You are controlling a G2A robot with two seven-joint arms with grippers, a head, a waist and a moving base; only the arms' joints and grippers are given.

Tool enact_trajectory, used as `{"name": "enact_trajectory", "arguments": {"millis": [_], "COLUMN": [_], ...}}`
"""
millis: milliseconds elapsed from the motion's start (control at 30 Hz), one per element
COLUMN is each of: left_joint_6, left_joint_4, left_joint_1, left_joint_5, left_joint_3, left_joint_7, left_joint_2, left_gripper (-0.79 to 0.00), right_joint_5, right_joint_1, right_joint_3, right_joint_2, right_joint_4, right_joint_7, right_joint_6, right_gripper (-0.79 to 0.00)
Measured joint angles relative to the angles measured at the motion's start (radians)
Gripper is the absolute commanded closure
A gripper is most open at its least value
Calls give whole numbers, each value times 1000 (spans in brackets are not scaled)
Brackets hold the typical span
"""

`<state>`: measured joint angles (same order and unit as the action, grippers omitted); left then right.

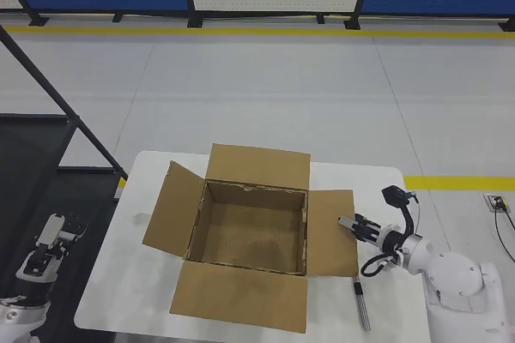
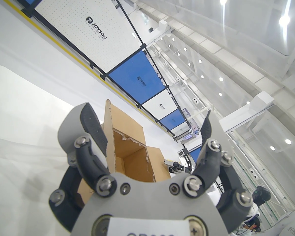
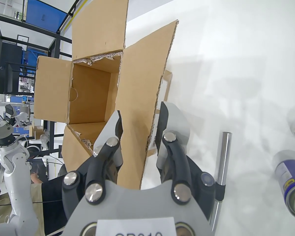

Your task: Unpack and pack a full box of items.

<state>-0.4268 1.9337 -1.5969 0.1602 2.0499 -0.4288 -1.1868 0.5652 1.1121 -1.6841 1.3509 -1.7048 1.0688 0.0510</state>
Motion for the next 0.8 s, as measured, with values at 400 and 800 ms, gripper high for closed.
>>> {"name": "enact_trajectory", "arguments": {"millis": [400, 800], "left_joint_6": [-9, -21], "left_joint_4": [-10, -25], "left_joint_1": [-6, -5], "left_joint_5": [12, 32], "left_joint_3": [12, 23], "left_joint_7": [-3, -18], "left_joint_2": [4, 8], "left_gripper": [-785, -785], "right_joint_5": [1, 9], "right_joint_1": [-34, -51], "right_joint_3": [66, 129], "right_joint_2": [-16, -29], "right_joint_4": [18, 22], "right_joint_7": [-27, -46], "right_joint_6": [-31, -66], "right_gripper": [-329, -342]}}
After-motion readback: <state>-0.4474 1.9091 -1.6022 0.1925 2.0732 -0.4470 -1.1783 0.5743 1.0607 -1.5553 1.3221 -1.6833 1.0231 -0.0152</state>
